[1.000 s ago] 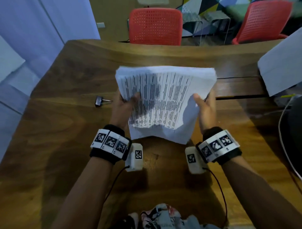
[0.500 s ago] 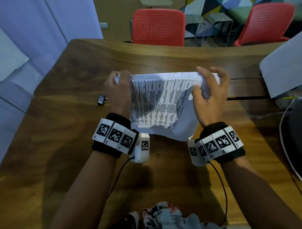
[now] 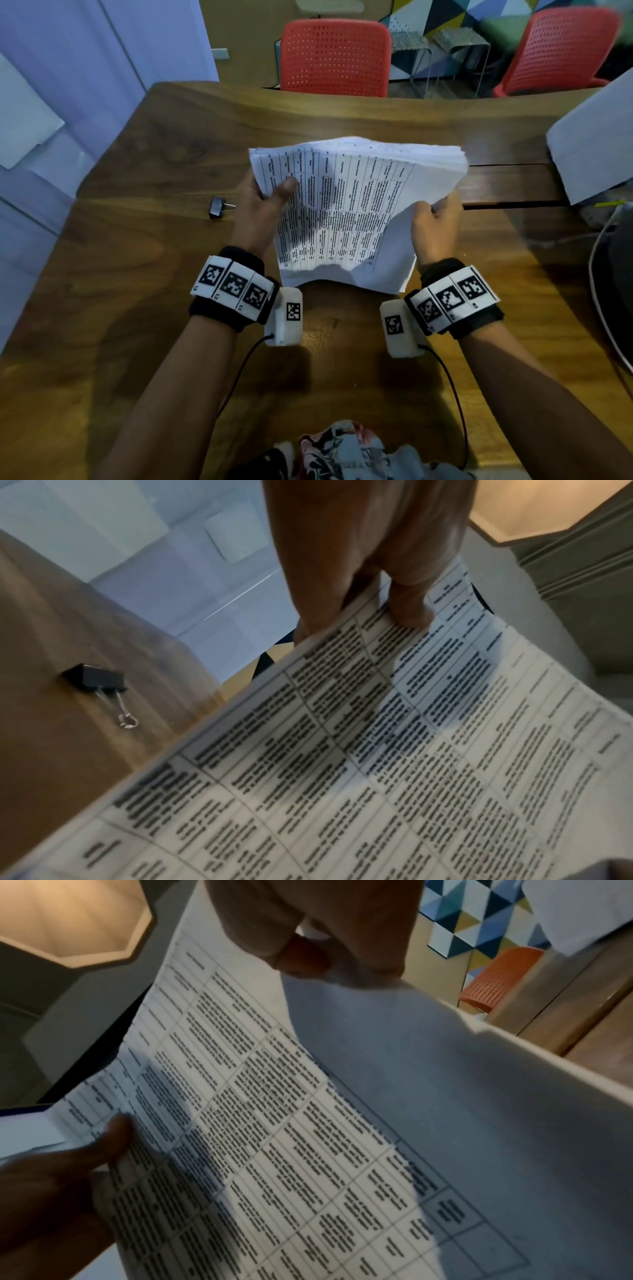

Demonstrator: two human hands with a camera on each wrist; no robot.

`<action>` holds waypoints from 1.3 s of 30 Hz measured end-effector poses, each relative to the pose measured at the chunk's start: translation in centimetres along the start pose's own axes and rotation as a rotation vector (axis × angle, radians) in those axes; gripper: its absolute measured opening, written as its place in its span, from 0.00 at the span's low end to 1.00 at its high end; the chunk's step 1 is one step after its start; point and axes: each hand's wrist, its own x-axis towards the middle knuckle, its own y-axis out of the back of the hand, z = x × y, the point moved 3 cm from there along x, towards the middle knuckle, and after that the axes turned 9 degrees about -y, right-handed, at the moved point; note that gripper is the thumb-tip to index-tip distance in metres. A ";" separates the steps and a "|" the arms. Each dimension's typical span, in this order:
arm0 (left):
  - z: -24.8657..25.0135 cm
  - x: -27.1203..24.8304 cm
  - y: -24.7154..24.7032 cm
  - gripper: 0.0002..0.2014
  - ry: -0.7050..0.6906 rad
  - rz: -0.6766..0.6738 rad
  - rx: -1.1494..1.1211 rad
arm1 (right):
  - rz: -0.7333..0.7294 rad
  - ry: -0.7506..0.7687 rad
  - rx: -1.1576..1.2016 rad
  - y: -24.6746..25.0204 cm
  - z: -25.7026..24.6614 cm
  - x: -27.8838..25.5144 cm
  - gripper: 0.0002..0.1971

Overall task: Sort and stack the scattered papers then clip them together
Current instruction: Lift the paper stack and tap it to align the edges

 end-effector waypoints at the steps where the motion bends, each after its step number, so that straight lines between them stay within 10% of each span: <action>1: 0.1 0.2 0.2 0.16 -0.019 0.022 -0.015 | 0.005 0.025 0.021 0.0 -0.4 0.0 0.18; 10: -1.0 -0.8 -0.5 0.17 0.048 -0.114 -0.013 | 0.007 -0.074 0.062 0.0 0.9 0.2 0.17; 28: -2.7 -0.9 -0.8 0.19 0.090 0.080 0.116 | 0.085 -0.093 -0.118 -0.8 1.2 0.5 0.18; 39: -9.2 -3.2 2.0 0.34 0.773 -0.059 0.478 | -0.234 -0.620 -0.560 -5.2 7.7 -1.9 0.21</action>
